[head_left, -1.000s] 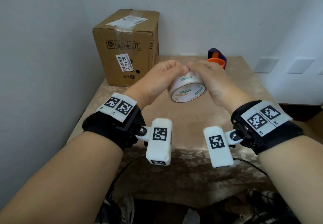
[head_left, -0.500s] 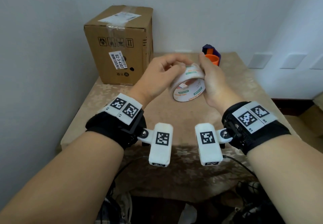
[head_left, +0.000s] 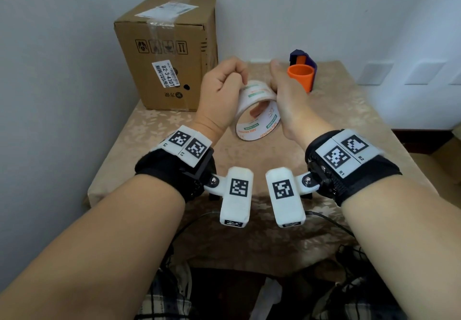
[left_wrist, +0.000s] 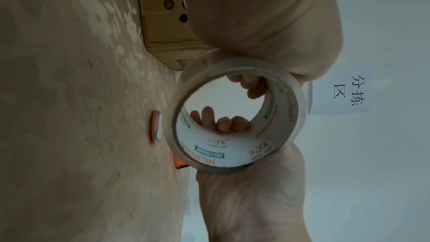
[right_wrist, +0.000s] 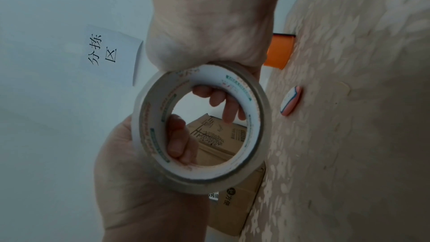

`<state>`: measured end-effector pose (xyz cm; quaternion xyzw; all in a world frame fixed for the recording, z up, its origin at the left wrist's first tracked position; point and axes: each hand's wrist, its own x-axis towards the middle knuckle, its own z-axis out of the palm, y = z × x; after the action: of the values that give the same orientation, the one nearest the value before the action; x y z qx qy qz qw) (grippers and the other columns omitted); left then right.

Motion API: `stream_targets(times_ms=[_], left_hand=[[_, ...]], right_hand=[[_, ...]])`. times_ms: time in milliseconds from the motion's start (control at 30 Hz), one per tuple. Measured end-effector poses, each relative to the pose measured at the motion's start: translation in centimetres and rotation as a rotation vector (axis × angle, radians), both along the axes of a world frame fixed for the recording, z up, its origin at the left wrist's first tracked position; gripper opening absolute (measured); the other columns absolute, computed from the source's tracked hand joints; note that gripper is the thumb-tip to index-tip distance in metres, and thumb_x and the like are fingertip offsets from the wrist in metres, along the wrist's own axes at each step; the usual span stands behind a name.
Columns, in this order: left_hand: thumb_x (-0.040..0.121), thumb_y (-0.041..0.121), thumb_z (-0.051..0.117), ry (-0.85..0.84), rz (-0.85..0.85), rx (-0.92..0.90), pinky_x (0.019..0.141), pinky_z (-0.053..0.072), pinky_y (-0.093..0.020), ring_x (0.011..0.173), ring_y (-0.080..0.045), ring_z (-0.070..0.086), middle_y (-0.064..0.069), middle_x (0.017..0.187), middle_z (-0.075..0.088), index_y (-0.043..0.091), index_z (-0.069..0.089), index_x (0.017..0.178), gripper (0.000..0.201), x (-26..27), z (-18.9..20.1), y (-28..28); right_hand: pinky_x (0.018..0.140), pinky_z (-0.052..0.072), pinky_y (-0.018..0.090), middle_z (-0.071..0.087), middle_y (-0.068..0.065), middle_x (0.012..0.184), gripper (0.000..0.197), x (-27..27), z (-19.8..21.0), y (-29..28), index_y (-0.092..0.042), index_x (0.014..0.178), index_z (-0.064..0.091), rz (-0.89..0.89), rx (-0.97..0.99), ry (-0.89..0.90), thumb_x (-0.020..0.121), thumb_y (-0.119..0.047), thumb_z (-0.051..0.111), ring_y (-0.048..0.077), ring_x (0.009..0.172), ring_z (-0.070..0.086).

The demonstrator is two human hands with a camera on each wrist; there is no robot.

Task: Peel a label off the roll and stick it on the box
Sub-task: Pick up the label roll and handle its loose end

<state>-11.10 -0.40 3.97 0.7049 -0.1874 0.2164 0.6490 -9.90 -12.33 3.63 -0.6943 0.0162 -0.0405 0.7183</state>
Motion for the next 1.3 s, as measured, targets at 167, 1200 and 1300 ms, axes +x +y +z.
stream_targets(times_ms=[167,1200,1300], left_hand=[[0.074,-0.006,0.037,0.018,-0.018,0.073,0.060,0.037,-0.011,0.060,0.005,0.044,0.004,0.069,0.053,0.020,0.057,0.070,0.033,0.0,-0.2,0.1],[0.093,0.037,0.036,0.175,-0.002,0.253,0.050,0.027,-0.027,0.043,-0.009,0.034,0.010,0.037,0.039,0.021,0.041,0.046,0.050,0.3,-0.2,1.3],[0.090,0.035,0.035,0.174,0.038,0.164,0.047,0.028,-0.023,0.043,-0.006,0.034,0.009,0.038,0.038,0.016,0.044,0.049,0.045,0.6,-0.2,1.5]], right_hand=[[0.067,0.052,0.039,0.057,0.001,0.053,0.056,0.0,0.1,0.0,-0.021,0.050,0.059,0.010,0.050,0.059,0.095,-0.048,0.038,0.024,0.058,0.060],[0.069,0.037,0.036,0.054,0.011,0.064,0.033,-1.5,1.5,-1.0,0.003,0.064,0.064,0.280,-0.420,-0.136,0.066,-0.028,0.052,0.018,0.069,0.045],[0.087,0.044,0.039,0.066,0.015,0.082,0.045,-1.3,1.6,-1.0,0.015,0.085,0.062,0.310,-0.411,-0.155,0.067,-0.024,0.050,0.015,0.081,0.054]])
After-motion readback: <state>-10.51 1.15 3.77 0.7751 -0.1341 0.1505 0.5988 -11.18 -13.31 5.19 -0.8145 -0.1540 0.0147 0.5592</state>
